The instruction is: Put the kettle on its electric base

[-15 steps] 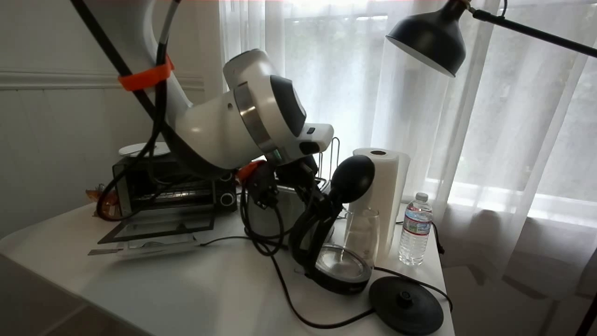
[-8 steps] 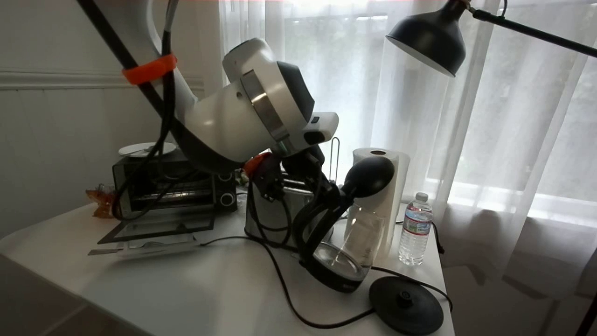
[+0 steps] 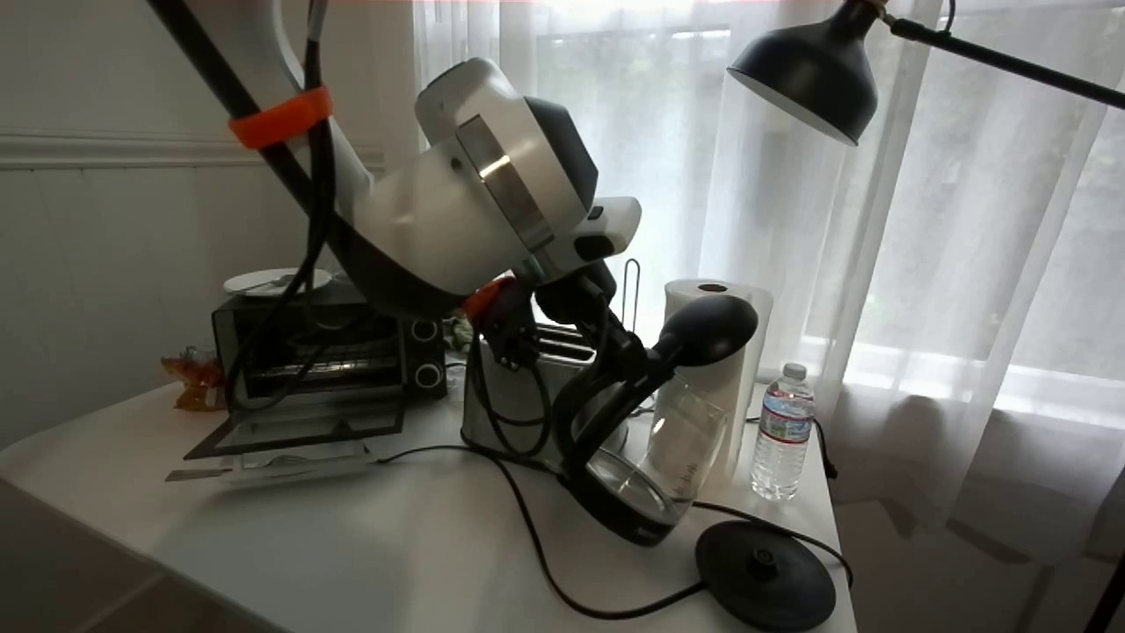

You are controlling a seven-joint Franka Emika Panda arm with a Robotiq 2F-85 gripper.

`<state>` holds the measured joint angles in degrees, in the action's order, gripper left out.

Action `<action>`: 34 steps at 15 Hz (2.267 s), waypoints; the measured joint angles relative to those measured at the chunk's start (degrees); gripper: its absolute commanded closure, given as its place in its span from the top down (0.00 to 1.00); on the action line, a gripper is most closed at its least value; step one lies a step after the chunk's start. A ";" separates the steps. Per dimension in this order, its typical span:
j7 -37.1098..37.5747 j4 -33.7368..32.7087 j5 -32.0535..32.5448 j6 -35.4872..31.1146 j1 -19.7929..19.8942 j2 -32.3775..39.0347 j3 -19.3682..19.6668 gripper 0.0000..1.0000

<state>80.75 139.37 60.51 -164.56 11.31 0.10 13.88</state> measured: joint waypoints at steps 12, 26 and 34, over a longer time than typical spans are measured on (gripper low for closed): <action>21.82 -4.86 24.52 1.30 2.80 -2.40 2.48 0.18; 44.74 -4.52 47.67 6.43 3.06 -2.54 3.62 0.43; 44.88 -4.32 47.60 6.42 3.02 -1.73 3.62 0.18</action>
<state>125.63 135.04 108.11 -158.14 14.33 -1.63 17.50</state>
